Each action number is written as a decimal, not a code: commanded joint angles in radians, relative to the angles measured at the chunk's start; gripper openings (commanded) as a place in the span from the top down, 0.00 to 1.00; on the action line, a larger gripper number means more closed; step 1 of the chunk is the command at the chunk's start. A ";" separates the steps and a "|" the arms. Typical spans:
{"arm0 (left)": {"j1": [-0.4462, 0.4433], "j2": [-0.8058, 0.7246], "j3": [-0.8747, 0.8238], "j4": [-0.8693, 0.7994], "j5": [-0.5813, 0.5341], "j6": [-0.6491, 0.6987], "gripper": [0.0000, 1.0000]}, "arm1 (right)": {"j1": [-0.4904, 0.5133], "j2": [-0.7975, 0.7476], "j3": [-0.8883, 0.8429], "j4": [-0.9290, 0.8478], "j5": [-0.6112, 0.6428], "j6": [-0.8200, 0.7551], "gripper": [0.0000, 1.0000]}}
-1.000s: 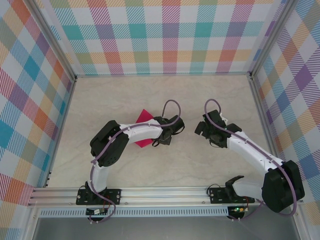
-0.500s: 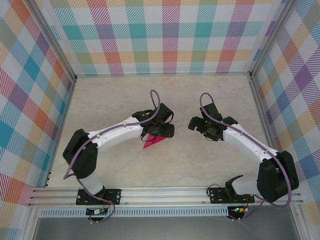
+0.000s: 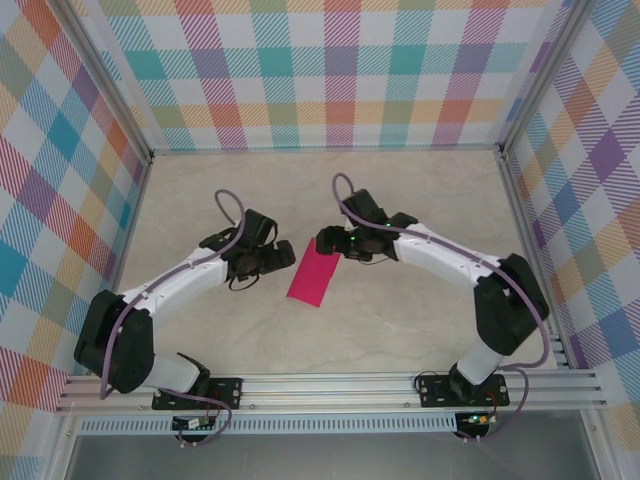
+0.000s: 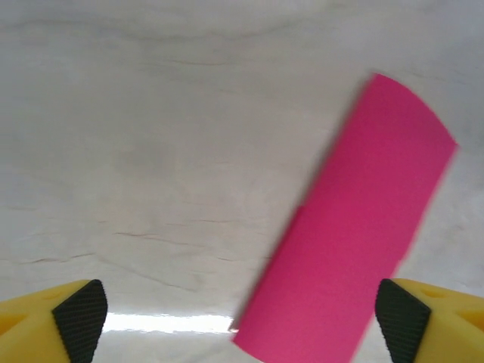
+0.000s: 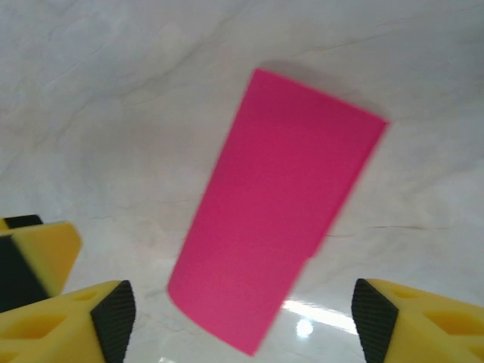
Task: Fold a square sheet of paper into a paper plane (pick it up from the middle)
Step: Turn over the paper at the center of the table, then rotate the paper at the center of the table.
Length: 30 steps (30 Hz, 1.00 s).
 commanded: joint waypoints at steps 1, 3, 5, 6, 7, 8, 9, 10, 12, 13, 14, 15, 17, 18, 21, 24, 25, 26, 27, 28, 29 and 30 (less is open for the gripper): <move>0.053 -0.079 -0.073 -0.019 -0.105 -0.063 0.01 | 0.049 0.107 0.074 0.024 -0.077 0.003 0.26; 0.082 -0.108 -0.112 -0.022 -0.112 -0.079 0.00 | 0.069 0.178 0.126 0.026 -0.102 0.008 0.30; 0.103 -0.125 -0.140 -0.033 -0.115 -0.095 0.00 | 0.084 0.251 0.182 0.025 -0.136 0.009 0.38; 0.109 -0.128 -0.147 -0.040 -0.113 -0.102 0.00 | 0.089 0.282 0.205 0.024 -0.152 0.005 0.41; 0.113 -0.132 -0.152 -0.048 -0.111 -0.105 0.00 | 0.095 0.313 0.228 0.019 -0.167 0.000 0.46; 0.115 -0.131 -0.157 -0.049 -0.106 -0.106 0.00 | 0.099 0.337 0.249 0.013 -0.177 -0.006 0.50; 0.116 -0.133 -0.160 -0.053 -0.103 -0.108 0.00 | 0.103 0.356 0.262 0.004 -0.180 -0.013 0.52; 0.117 -0.138 -0.163 -0.055 -0.101 -0.112 0.00 | 0.107 0.375 0.276 -0.001 -0.181 -0.020 0.54; 0.117 -0.148 -0.172 -0.047 -0.096 -0.115 0.00 | 0.107 0.403 0.293 -0.018 -0.187 -0.035 0.58; 0.116 -0.155 -0.174 -0.047 -0.097 -0.117 0.00 | 0.108 0.419 0.300 -0.027 -0.191 -0.045 0.59; 0.119 -0.158 -0.176 -0.047 -0.099 -0.117 0.00 | 0.108 0.429 0.303 -0.035 -0.191 -0.052 0.60; 0.119 -0.163 -0.175 -0.046 -0.099 -0.117 0.00 | 0.108 0.438 0.301 -0.039 -0.191 -0.061 0.60; 0.119 -0.167 -0.173 -0.044 -0.095 -0.116 0.00 | 0.108 0.456 0.300 -0.056 -0.191 -0.079 0.61; 0.120 -0.167 -0.173 -0.044 -0.092 -0.115 0.00 | 0.108 0.464 0.299 -0.061 -0.188 -0.089 0.61; 0.120 -0.162 -0.172 -0.035 -0.073 -0.113 0.00 | 0.108 0.474 0.284 -0.075 -0.191 -0.125 0.62; 0.120 -0.153 -0.171 -0.021 -0.047 -0.107 0.00 | 0.108 0.477 0.270 -0.104 -0.193 -0.201 0.62; 0.120 -0.150 -0.171 -0.015 -0.032 -0.105 0.00 | 0.108 0.475 0.261 -0.120 -0.196 -0.240 0.62; 0.120 -0.145 -0.170 -0.009 -0.020 -0.098 0.00 | 0.108 0.468 0.251 -0.134 -0.199 -0.280 0.62; 0.120 -0.143 -0.168 -0.003 -0.005 -0.093 0.00 | 0.108 0.462 0.240 -0.145 -0.200 -0.313 0.62; 0.119 -0.138 -0.168 0.003 0.009 -0.088 0.00 | 0.108 0.447 0.222 -0.157 -0.196 -0.353 0.62; 0.120 -0.134 -0.164 0.010 0.028 -0.079 0.00 | 0.108 0.435 0.208 -0.167 -0.196 -0.386 0.62; 0.120 -0.132 -0.162 0.016 0.044 -0.075 0.01 | 0.108 0.423 0.196 -0.172 -0.198 -0.410 0.62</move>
